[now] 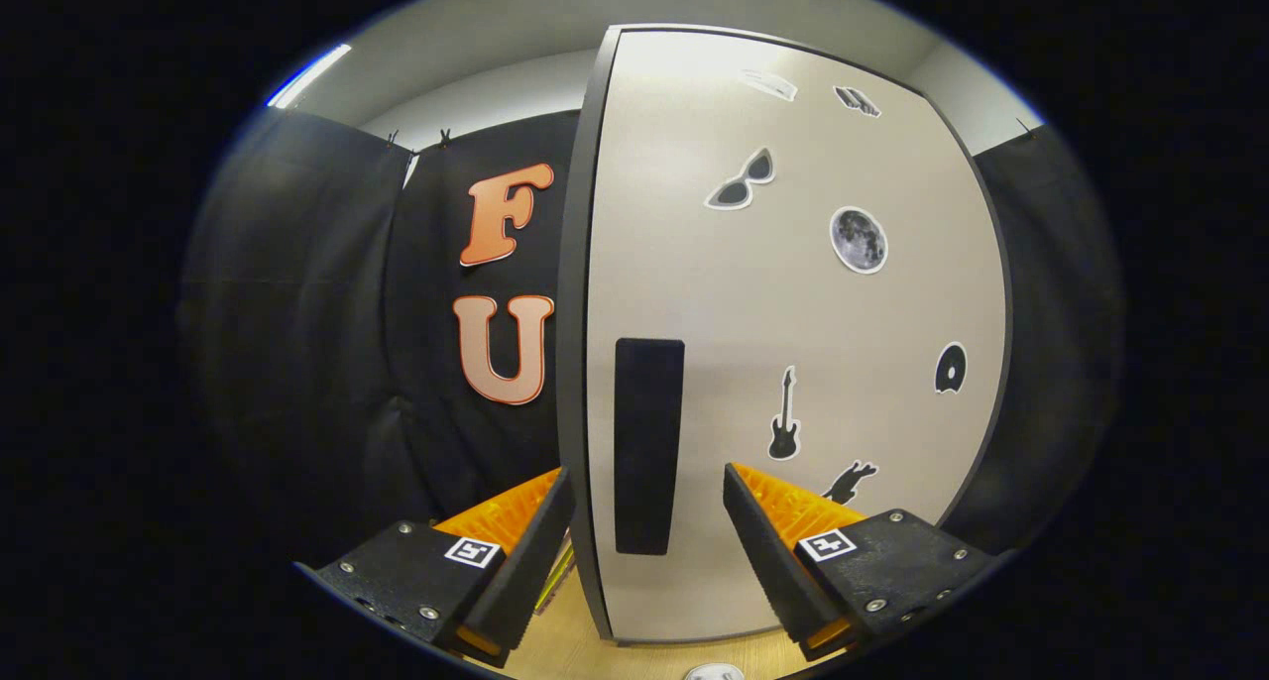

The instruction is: Open the shoe cabinet door, grab the shoes and put them into the shoe cabinet, then close the shoe cabinet door.

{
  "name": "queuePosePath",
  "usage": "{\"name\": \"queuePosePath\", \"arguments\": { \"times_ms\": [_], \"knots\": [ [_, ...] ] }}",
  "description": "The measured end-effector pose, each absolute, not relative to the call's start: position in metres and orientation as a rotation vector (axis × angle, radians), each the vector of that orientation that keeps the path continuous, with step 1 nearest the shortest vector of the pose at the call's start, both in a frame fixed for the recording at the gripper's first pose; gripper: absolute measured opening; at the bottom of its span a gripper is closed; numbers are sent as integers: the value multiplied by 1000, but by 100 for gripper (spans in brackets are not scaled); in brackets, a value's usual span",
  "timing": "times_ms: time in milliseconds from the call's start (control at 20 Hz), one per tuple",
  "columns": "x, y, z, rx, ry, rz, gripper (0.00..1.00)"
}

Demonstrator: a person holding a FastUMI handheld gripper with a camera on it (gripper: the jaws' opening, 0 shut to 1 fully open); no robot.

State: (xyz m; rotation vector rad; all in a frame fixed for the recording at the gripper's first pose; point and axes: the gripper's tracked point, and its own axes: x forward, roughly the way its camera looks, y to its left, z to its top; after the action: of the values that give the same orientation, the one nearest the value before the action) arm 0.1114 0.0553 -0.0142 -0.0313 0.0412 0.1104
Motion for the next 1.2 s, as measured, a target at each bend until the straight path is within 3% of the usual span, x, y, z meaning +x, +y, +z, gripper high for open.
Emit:
{"name": "queuePosePath", "arguments": {
  "times_ms": [50,450,900,1200],
  "knots": [
    [112,55,-15,-23,47,100,92],
    [114,59,-19,-21,60,105,37],
    [86,56,-20,32,92,118,25],
    [60,39,-20,40,96,78,23]
  ]
}}
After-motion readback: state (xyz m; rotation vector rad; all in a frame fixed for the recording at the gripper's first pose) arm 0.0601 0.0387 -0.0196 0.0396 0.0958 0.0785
